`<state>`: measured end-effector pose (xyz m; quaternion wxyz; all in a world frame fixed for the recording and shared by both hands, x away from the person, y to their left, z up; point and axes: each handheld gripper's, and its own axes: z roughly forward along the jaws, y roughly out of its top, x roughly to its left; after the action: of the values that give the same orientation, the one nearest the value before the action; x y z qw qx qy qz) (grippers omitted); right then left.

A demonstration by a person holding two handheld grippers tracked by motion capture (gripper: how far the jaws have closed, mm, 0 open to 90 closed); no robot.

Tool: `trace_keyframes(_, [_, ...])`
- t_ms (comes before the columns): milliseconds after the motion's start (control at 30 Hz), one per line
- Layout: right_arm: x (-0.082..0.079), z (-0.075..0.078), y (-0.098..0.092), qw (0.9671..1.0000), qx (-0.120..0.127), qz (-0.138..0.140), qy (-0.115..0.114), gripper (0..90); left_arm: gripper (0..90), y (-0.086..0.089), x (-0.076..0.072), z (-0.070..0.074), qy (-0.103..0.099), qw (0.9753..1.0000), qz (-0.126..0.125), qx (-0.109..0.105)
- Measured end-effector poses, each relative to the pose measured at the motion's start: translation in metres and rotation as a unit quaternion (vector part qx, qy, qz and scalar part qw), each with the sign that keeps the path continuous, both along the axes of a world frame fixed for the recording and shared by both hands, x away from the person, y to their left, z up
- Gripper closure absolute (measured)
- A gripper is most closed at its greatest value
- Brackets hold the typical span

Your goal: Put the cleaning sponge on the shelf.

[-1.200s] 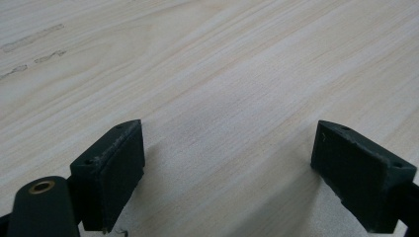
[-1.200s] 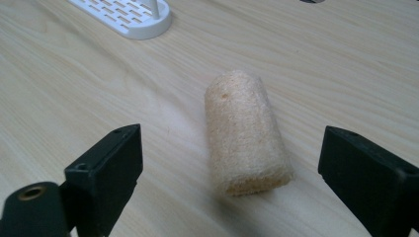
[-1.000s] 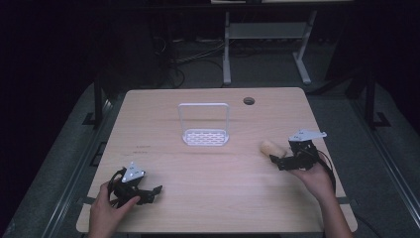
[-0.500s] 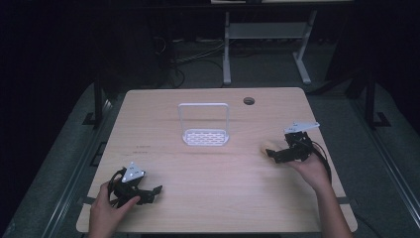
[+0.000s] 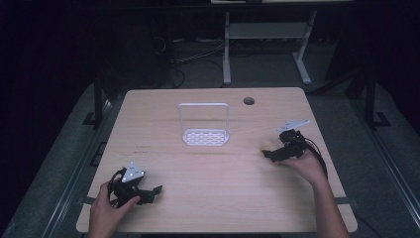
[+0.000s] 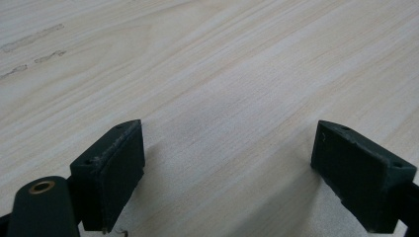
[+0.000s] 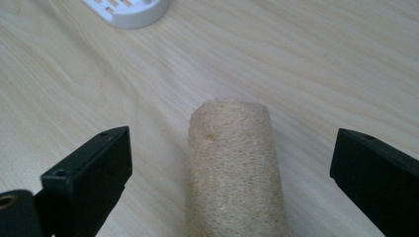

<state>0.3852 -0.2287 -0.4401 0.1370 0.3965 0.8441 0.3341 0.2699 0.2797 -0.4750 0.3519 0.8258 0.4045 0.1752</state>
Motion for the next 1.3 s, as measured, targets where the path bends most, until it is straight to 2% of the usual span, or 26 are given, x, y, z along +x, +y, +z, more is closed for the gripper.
trace_keyframes(133, [0.001,-0.005,0.002,0.9999,-0.011,0.005,0.007,2.5,12.7,0.0,0.0,0.0,0.0,1.0,0.0,0.0])
trace_keyframes(367, [0.003,-0.008,0.003,0.9998,-0.014,0.009,0.014,2.5,12.7,0.0,0.0,0.0,0.0,1.0,0.0,0.0])
trace_keyframes(733, [0.006,-0.019,0.007,0.9981,-0.05,0.013,0.034,2.8,12.6,0.0,0.0,0.0,0.0,1.0,0.0,0.0])
trace_keyframes(1100, [0.006,-0.021,0.008,0.9975,-0.057,0.007,0.041,6.3,12.7,0.0,0.0,0.0,0.0,1.0,0.0,0.0])
trace_keyframes(1133, [0.006,-0.02,0.008,0.9976,-0.055,0.005,0.041,10.6,12.7,0.0,0.0,0.0,0.0,1.0,0.0,0.0])
trace_keyframes(1200, [0.006,-0.02,0.007,0.9978,-0.053,0.002,0.039,13.3,12.7,0.0,0.0,0.0,0.0,1.0,0.0,0.0])
trace_keyframes(1300, [0.006,-0.019,0.007,0.9982,-0.048,-0.003,0.037,14.0,12.7,0.0,0.0,0.0,0.0,1.0,0.0,0.0])
